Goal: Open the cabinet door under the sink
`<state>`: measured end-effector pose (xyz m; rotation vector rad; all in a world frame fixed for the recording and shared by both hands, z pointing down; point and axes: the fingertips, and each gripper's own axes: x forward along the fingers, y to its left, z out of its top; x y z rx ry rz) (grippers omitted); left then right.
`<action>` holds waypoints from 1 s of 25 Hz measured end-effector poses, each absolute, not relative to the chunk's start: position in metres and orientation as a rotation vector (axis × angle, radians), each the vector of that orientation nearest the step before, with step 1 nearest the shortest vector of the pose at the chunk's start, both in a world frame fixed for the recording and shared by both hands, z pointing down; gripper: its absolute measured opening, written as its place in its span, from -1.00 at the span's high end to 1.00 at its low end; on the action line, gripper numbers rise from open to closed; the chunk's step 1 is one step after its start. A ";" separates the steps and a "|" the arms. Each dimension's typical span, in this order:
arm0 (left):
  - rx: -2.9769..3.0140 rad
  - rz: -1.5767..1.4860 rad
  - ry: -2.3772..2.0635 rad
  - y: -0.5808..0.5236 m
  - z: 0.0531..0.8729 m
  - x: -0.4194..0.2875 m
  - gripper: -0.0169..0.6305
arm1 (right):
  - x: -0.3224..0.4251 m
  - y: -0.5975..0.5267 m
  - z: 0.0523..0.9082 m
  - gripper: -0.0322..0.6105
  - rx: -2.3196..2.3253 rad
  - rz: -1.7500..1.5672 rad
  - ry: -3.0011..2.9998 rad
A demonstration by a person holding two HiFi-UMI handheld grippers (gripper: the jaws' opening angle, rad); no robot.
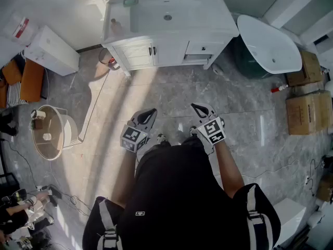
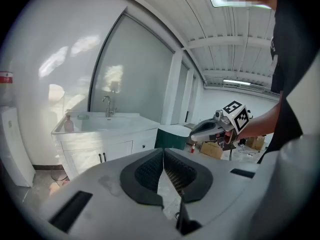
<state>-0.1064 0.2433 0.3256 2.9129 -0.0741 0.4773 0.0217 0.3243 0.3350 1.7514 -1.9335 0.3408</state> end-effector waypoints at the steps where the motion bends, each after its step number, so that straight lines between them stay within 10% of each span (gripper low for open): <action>1: 2.913 0.477 -0.074 0.242 0.326 -0.108 0.90 | 0.020 0.324 0.335 0.71 1.751 0.342 -1.932; 25: 2.905 0.513 -0.100 0.175 0.344 -0.103 0.90 | 0.041 0.261 0.356 0.71 1.770 0.369 -1.883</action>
